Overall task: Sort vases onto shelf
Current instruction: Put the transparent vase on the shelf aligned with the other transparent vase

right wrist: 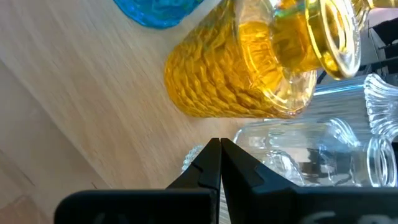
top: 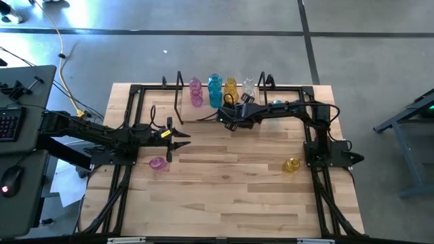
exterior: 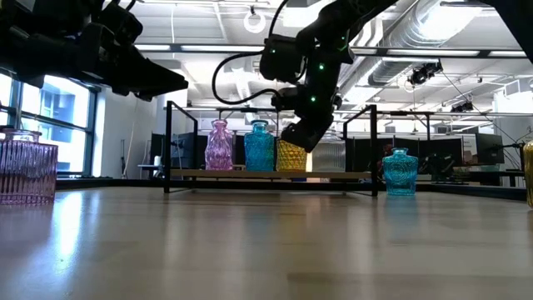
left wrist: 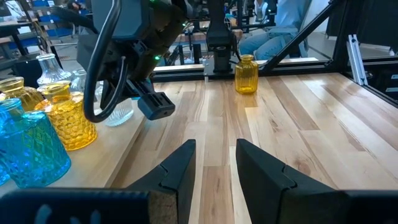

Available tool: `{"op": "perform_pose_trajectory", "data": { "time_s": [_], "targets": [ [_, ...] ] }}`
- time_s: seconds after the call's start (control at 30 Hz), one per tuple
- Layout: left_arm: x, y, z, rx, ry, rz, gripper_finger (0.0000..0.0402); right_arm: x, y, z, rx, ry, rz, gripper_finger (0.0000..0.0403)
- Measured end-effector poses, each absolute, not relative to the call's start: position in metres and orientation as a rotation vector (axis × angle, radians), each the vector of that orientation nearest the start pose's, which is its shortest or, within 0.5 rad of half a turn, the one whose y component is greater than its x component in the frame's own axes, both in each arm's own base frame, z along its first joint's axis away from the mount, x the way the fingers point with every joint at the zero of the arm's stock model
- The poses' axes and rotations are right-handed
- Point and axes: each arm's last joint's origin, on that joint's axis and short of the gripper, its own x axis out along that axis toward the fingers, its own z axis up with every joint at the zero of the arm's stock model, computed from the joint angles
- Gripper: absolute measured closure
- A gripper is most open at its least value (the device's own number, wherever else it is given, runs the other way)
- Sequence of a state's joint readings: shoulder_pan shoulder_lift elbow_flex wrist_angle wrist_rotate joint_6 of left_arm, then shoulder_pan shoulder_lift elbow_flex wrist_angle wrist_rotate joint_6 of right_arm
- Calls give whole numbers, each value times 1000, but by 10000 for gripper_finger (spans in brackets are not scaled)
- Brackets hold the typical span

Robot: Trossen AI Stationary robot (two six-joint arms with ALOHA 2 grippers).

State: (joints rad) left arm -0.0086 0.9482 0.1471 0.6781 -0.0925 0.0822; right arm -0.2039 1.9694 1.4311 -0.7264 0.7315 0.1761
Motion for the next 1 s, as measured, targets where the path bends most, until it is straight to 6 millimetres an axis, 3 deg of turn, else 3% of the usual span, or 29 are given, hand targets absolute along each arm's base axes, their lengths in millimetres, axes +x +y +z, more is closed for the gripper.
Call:
{"op": "perform_pose_trajectory", "data": {
  "time_s": [0.43, 0.67, 0.83, 1.0],
  "targets": [
    [175, 1, 172, 88, 126, 79, 298, 379, -95, 189, -226, 1189, -886, 403],
    [175, 1, 172, 88, 127, 79, 298, 376, -71, 210, -288, 1165, -818, 403],
    [175, 1, 171, 86, 132, 79, 298, 358, -52, 227, -283, 1238, -753, 403],
    [175, 1, 171, 86, 132, 79, 298, 329, -33, 229, -268, 1352, -742, 403]
  ]
}}
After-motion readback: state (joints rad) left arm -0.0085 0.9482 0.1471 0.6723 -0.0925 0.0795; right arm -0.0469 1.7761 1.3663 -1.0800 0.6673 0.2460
